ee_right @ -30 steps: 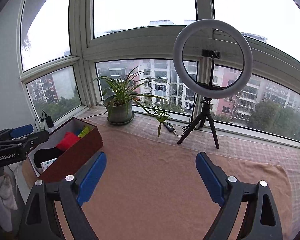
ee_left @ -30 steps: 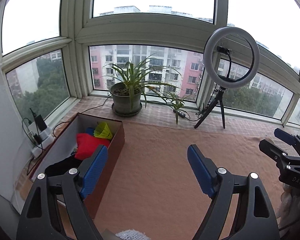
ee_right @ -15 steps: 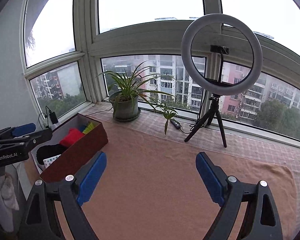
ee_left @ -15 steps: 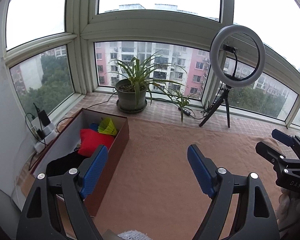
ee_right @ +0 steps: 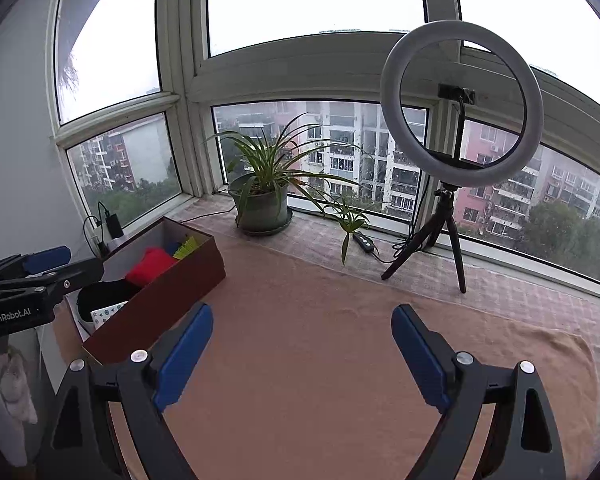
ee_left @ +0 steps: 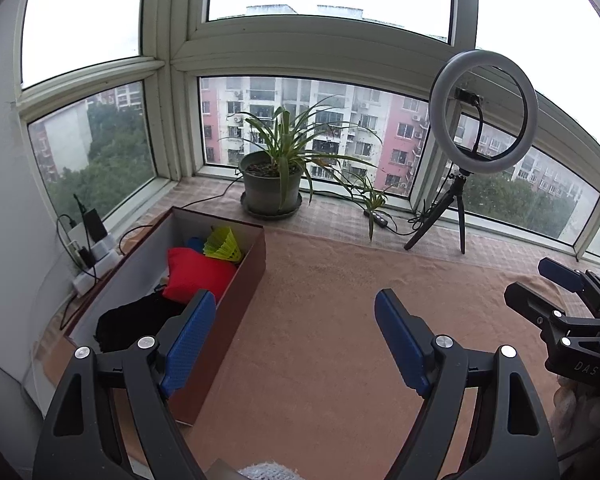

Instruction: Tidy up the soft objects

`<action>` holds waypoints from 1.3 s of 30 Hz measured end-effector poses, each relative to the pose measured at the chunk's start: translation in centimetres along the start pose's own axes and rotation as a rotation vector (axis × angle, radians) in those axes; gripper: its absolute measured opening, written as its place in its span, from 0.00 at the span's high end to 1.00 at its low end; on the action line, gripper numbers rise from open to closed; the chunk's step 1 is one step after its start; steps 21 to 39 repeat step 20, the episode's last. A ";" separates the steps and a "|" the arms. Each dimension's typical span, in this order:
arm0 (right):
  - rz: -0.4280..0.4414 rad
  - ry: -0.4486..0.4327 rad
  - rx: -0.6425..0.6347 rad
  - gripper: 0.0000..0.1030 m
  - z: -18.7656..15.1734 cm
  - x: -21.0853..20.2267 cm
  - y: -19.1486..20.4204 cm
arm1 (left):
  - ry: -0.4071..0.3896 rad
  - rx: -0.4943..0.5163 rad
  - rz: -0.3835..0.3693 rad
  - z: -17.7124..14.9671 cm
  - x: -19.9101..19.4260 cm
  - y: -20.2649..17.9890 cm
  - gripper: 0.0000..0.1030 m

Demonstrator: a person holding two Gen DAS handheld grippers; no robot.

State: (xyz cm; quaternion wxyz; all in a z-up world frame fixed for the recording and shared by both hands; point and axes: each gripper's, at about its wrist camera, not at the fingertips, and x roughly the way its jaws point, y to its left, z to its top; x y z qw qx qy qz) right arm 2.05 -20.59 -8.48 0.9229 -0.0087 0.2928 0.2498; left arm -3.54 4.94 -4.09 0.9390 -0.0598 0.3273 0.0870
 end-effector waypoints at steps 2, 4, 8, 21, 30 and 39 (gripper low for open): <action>0.004 0.001 -0.007 0.14 0.0 0.0 0.3 | -0.001 -0.003 0.002 0.0 0.0 0.1 0.20; 0.003 0.003 -0.015 0.14 0.0 0.1 0.5 | -0.002 -0.007 0.003 0.0 -0.1 0.2 0.20; 0.005 0.004 -0.017 0.14 0.0 0.2 0.7 | -0.003 -0.008 0.005 -0.1 -0.1 0.3 0.20; 0.002 0.016 -0.015 0.14 -0.2 0.6 0.3 | 0.005 -0.022 -0.006 -0.2 0.3 0.5 0.20; 0.002 0.016 -0.015 0.14 -0.2 0.6 0.3 | 0.005 -0.022 -0.006 -0.2 0.3 0.5 0.20; 0.002 0.016 -0.015 0.14 -0.2 0.6 0.3 | 0.005 -0.022 -0.006 -0.2 0.3 0.5 0.20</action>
